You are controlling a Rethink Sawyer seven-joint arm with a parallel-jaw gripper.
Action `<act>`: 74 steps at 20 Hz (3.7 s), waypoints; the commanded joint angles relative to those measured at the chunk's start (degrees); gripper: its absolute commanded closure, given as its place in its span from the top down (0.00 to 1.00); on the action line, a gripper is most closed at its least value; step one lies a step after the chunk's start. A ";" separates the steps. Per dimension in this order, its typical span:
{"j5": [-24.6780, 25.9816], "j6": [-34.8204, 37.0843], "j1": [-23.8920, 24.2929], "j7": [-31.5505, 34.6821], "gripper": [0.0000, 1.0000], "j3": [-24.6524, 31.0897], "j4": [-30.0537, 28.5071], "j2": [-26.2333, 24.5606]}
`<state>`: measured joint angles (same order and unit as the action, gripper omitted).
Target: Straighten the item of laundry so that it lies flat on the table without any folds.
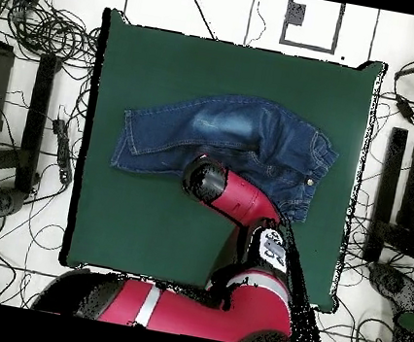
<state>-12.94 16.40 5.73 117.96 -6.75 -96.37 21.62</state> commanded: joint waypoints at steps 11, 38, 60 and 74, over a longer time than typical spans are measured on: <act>-0.38 17.55 -7.04 9.82 0.00 -1.10 -3.91 8.75; 14.83 17.44 11.62 -3.97 0.00 4.14 6.57 -1.80; 25.67 9.78 19.89 -10.71 0.00 9.64 14.98 -12.43; 43.56 14.49 37.15 -20.43 0.00 15.14 0.73 4.11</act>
<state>22.20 35.38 37.96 116.72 3.93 -89.26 24.66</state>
